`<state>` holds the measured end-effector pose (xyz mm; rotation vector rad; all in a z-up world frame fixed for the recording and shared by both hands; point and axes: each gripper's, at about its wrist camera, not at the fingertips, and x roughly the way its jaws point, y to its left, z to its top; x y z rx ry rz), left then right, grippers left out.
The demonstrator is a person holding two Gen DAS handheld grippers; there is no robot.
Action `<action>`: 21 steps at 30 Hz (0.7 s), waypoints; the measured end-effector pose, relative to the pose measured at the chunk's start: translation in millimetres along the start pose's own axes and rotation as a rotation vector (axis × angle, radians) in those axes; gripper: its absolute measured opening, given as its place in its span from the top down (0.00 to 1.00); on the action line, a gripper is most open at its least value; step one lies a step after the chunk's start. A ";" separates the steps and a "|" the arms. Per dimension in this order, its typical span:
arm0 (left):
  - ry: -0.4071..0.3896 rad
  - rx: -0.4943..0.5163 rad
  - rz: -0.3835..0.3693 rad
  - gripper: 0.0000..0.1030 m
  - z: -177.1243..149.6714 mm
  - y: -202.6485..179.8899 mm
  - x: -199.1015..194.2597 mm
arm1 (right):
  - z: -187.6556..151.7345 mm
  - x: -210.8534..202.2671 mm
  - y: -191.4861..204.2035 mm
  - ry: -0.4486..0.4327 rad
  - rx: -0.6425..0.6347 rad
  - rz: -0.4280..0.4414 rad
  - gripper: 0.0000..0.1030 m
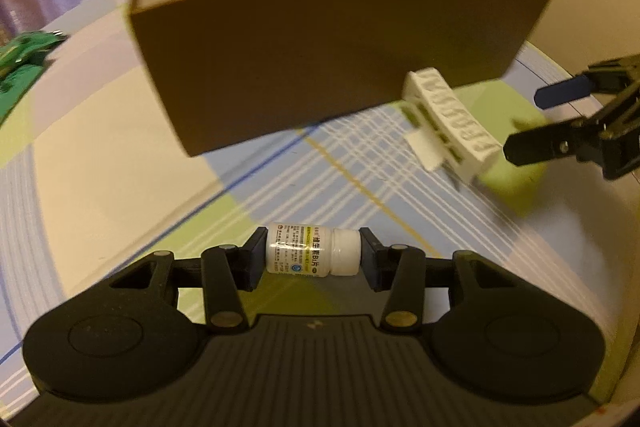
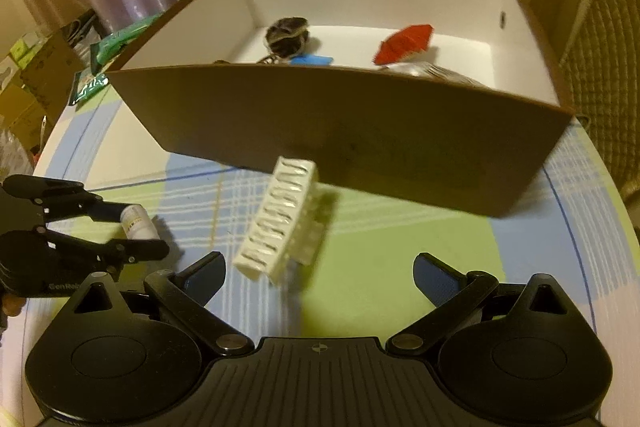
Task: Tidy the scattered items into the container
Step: 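Grasp the white pill bottle with the left gripper while the right grasps the white clip holder, then carry the pill bottle and clip holder over the brown box with both grippers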
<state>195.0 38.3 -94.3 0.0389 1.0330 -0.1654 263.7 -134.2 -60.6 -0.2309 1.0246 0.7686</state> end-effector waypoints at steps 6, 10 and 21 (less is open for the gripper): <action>-0.002 -0.065 0.053 0.59 7.2 12.5 -6.7 | 14.2 20.1 16.7 0.006 -0.042 -0.017 0.16; 0.005 -0.084 0.078 0.59 10.1 17.5 -8.9 | 18.1 37.2 24.2 0.030 -0.068 -0.044 0.30; 0.024 -0.121 0.092 0.59 7.9 15.9 -9.1 | 9.3 53.4 22.6 0.062 -0.147 -0.047 0.75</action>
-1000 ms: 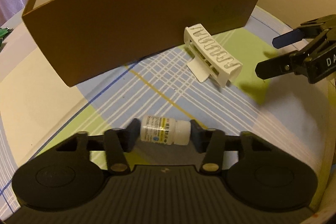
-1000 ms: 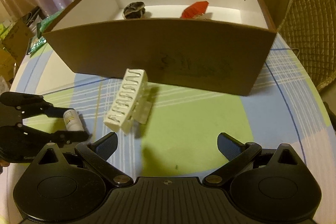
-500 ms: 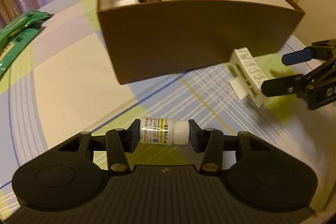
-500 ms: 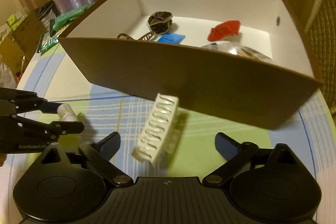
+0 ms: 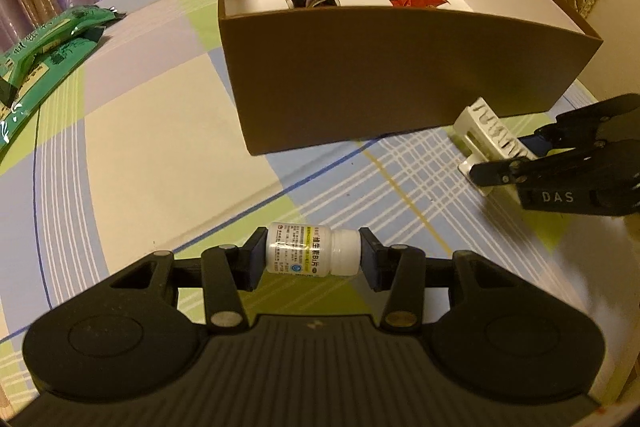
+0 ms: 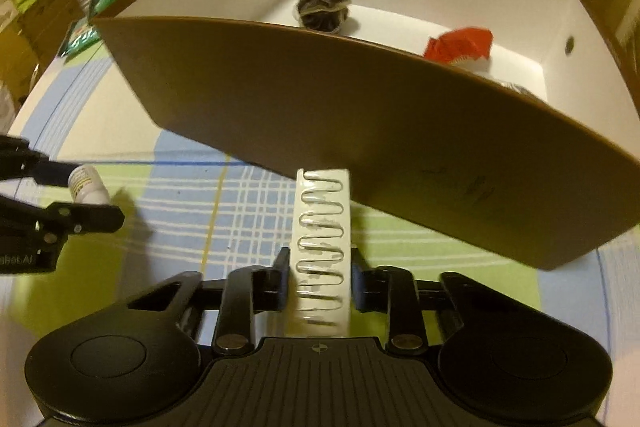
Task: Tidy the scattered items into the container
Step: 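Carry the pill bottle and clip holder over the brown box with both grippers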
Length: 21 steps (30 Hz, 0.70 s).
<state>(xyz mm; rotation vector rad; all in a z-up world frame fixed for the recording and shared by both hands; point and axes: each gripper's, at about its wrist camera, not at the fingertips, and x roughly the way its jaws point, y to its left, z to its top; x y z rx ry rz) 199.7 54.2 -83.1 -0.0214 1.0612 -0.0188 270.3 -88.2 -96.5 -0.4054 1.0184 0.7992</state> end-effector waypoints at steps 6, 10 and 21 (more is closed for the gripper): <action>0.005 0.001 -0.003 0.59 -3.1 -5.9 -3.2 | -9.8 -14.3 -4.5 -0.013 0.040 0.044 0.76; -0.002 0.006 -0.010 0.59 -2.4 -10.9 -9.2 | -14.9 -29.3 -5.7 -0.028 0.047 0.054 0.76; -0.054 0.033 -0.007 0.59 7.0 -24.4 -33.0 | -18.3 -74.1 -11.2 -0.074 0.045 0.104 0.76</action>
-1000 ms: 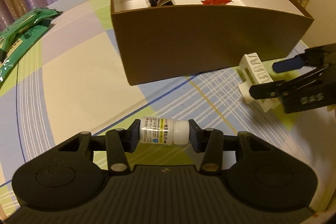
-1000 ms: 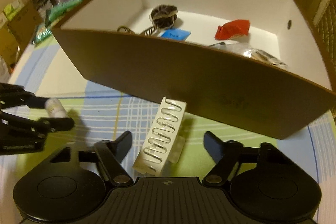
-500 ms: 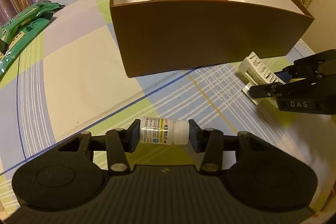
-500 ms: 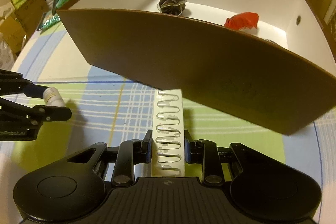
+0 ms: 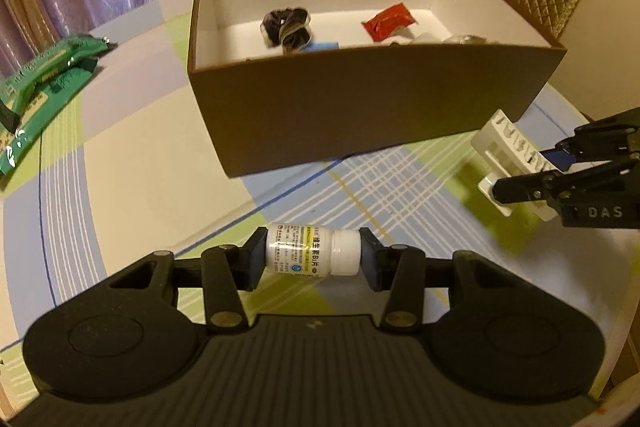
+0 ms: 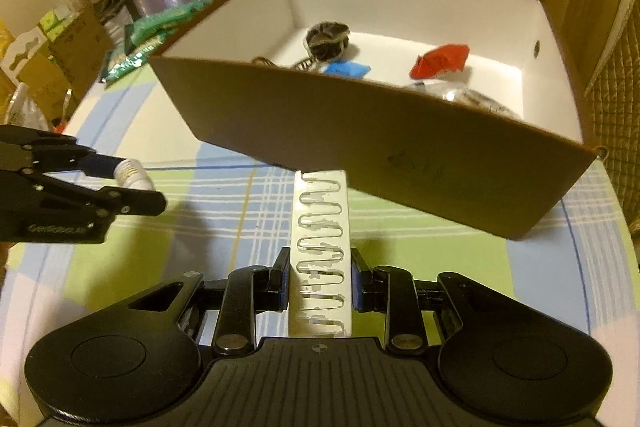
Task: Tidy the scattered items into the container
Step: 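Carry the pill bottle and clip holder over the brown box with both grippers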
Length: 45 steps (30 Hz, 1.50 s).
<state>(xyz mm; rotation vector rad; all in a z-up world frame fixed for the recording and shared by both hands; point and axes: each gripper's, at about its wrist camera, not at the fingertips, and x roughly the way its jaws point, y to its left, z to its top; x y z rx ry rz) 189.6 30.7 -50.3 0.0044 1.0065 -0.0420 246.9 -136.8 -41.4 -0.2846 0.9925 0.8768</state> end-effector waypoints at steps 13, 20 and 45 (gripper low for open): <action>-0.126 0.035 -0.021 0.59 36.7 -11.3 -38.2 | 40.6 -55.3 -8.0 -0.122 0.007 0.092 0.76; -0.180 0.060 -0.013 0.59 80.5 -16.0 -40.8 | 81.9 -57.7 -34.5 -0.176 0.015 0.054 0.76; -0.004 -0.076 0.089 0.59 206.8 18.6 102.1 | 195.5 100.2 -86.2 -0.003 -0.062 0.033 0.76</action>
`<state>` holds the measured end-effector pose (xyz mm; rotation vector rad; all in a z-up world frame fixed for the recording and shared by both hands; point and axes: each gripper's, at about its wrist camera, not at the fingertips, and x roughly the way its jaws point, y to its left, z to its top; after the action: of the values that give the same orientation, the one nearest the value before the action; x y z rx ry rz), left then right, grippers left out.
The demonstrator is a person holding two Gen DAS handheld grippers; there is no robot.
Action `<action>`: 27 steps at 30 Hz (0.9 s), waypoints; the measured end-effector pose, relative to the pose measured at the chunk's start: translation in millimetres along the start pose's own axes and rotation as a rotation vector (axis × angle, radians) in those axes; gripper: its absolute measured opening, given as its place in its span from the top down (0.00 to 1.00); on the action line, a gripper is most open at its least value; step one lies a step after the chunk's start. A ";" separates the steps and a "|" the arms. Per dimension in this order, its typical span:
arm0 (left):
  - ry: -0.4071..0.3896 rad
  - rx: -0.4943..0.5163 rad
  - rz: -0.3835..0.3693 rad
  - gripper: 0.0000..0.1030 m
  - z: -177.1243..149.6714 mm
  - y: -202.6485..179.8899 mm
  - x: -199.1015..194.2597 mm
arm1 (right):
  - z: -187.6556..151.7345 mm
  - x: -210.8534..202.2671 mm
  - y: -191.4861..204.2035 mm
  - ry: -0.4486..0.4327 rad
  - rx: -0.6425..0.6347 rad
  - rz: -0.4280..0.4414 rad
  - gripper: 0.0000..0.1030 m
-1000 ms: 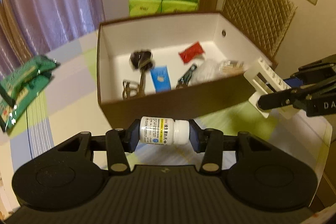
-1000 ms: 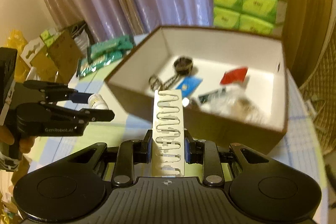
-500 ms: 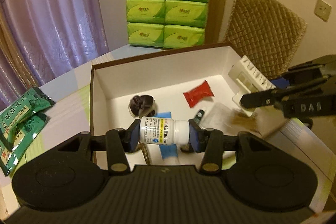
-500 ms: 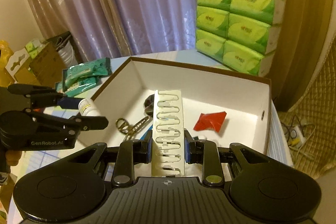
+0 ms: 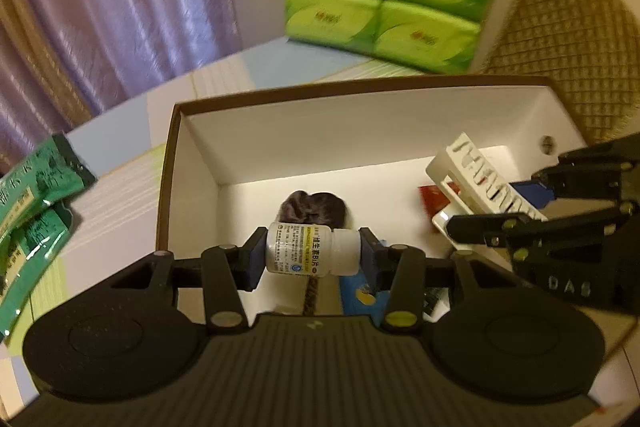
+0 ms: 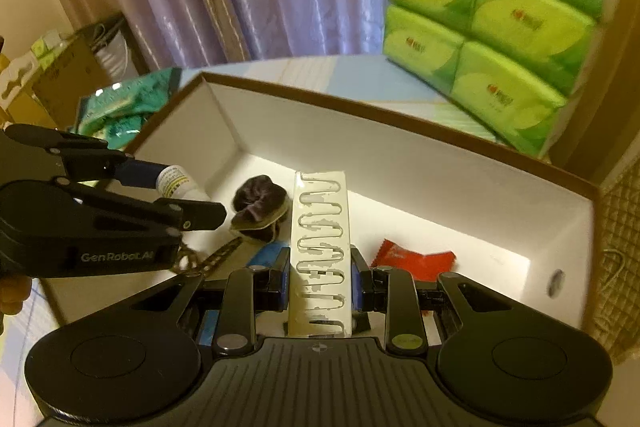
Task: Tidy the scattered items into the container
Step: 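Carry the pill bottle and clip holder over the brown box with both grippers, then open both grippers to drop the pill bottle and clip holder into the box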
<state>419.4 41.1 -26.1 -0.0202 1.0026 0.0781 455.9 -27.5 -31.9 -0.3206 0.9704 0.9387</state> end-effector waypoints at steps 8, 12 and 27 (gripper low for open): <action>0.057 0.003 0.054 0.59 9.9 3.9 38.4 | 11.2 42.4 -5.3 0.075 -0.035 -0.026 0.76; 0.070 0.006 0.069 0.59 12.9 4.3 50.8 | 13.5 54.3 -10.1 0.096 -0.044 -0.045 0.76; 0.061 0.033 0.100 0.46 18.9 0.4 63.0 | 8.8 39.7 -16.6 0.029 -0.117 -0.096 0.33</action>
<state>469.0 46.0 -69.0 0.0584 1.0655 0.1527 483.0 -10.6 -62.0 -0.4766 0.9199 0.9064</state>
